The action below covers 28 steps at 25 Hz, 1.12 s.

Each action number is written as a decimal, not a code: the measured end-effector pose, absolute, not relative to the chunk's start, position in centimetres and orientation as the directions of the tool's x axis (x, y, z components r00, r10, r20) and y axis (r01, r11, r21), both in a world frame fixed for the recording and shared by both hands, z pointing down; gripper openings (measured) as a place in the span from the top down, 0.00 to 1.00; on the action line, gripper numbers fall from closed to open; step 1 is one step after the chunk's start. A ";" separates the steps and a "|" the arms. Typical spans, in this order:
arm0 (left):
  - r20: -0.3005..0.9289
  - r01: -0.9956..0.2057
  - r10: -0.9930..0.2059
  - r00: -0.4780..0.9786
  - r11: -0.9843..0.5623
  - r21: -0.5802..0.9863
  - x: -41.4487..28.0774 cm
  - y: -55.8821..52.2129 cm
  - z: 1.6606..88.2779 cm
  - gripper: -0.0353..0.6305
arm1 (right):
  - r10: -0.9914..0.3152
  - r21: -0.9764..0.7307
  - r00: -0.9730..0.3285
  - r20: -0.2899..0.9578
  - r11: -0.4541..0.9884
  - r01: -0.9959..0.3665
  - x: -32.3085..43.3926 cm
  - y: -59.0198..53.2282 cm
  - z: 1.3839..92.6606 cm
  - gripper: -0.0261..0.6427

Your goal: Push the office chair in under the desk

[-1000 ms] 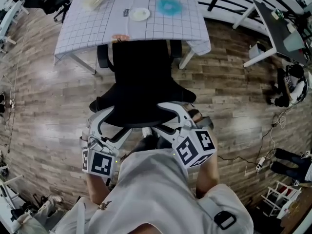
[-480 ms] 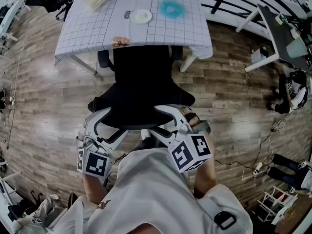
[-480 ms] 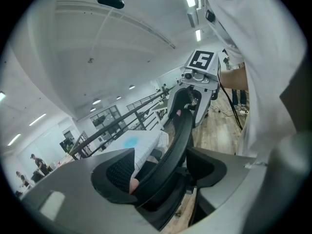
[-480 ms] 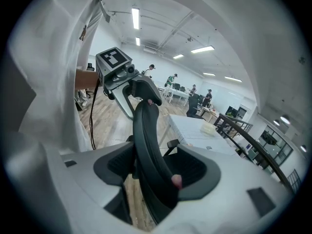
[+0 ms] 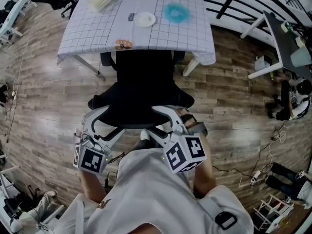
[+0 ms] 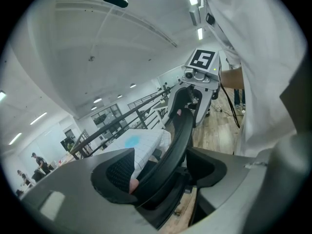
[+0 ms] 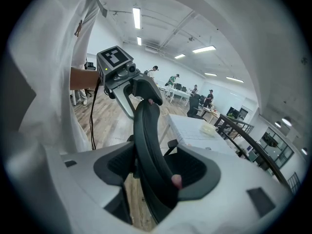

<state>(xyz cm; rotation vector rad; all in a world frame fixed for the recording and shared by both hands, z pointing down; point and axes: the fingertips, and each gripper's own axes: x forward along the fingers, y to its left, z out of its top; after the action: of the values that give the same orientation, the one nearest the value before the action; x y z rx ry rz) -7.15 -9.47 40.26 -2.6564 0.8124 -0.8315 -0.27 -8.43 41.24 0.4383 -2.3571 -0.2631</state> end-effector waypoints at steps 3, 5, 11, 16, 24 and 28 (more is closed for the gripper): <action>0.451 -0.440 -0.577 0.681 -0.815 -0.378 -7.1 -10.1 40.2 0.44 | -0.381 0.312 -0.688 0.617 0.922 -0.231 -0.2 -9.0 41.2 0.56; 0.455 -0.443 -0.579 0.677 -0.814 -0.376 -7.1 -10.4 40.1 0.44 | -0.381 0.314 -0.689 0.617 0.922 -0.228 -0.1 -9.3 41.2 0.56; 0.447 -0.442 -0.577 0.683 -0.815 -0.376 -7.0 -11.3 40.0 0.44 | -0.379 0.312 -0.696 0.610 0.922 -0.228 -0.2 -10.2 41.1 0.56; 0.443 -0.439 -0.576 0.687 -0.815 -0.379 -7.3 -11.6 39.9 0.44 | -0.373 0.303 -0.700 0.609 0.925 -0.229 -0.4 -10.6 40.9 0.56; 0.438 -0.427 -0.567 0.697 -0.820 -0.382 -8.0 -12.7 40.0 0.44 | -0.379 0.296 -0.690 0.617 0.924 -0.243 -1.2 -11.7 41.0 0.56; 0.440 -0.420 -0.563 0.700 -0.822 -0.384 -8.4 -13.5 40.0 0.44 | -0.385 0.297 -0.683 0.621 0.922 -0.249 -1.6 -12.3 41.0 0.56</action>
<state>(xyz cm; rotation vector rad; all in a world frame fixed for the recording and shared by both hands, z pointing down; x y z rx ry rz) -8.38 -13.45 40.04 -2.6548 0.7831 -0.8109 -1.56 -12.26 41.04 0.4478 -2.3546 -0.2443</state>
